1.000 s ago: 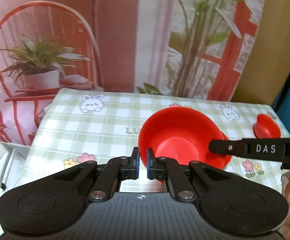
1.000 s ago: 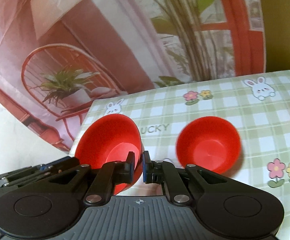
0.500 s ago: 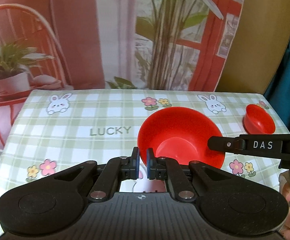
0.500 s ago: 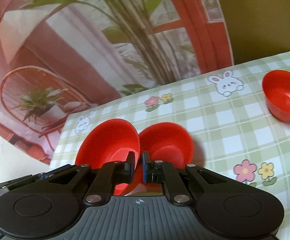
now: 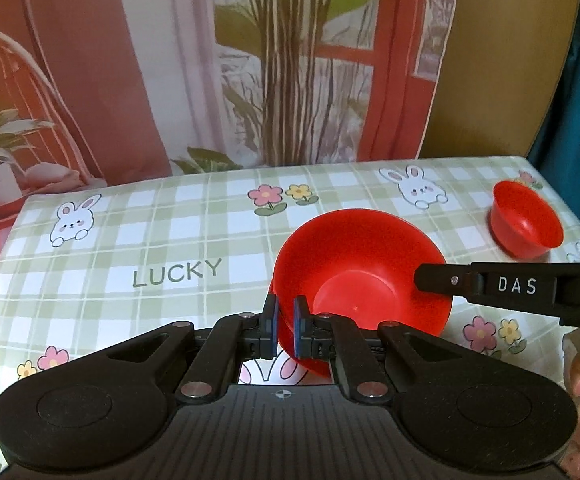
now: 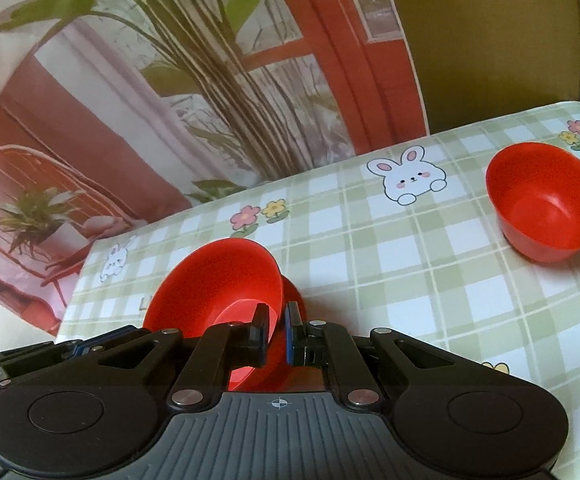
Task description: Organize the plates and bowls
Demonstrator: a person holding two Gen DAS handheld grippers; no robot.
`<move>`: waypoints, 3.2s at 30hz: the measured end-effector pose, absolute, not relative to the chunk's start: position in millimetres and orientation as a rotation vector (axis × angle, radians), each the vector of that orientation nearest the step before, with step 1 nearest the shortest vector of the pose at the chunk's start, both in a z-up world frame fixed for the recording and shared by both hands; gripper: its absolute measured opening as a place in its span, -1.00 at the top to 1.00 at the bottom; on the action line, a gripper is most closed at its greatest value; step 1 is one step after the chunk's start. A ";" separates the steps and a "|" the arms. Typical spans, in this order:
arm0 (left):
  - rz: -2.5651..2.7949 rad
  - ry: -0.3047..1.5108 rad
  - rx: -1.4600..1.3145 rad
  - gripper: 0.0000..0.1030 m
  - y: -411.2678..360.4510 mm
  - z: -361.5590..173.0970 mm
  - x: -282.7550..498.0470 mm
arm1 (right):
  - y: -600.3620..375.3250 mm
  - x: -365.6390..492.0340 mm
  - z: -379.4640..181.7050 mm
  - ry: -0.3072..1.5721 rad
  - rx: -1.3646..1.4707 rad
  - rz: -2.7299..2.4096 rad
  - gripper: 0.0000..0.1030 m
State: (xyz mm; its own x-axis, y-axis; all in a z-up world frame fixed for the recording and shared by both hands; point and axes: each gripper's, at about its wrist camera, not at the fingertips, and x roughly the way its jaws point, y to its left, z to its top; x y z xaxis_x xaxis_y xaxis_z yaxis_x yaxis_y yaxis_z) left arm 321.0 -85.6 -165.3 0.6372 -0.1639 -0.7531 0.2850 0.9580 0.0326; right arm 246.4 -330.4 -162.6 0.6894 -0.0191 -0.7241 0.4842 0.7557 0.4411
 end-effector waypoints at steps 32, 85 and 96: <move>-0.328 0.745 0.052 0.41 -124.1 -133.7 289.8 | -366.8 189.7 -151.2 0.692 0.571 -0.300 0.67; -0.452 0.869 0.123 0.73 -298.5 -200.0 346.4 | -505.3 123.2 -218.0 0.536 0.589 -0.548 0.83; -0.389 0.834 0.149 0.72 -252.1 -162.2 288.1 | -450.2 101.9 -190.7 0.501 0.643 -0.527 0.86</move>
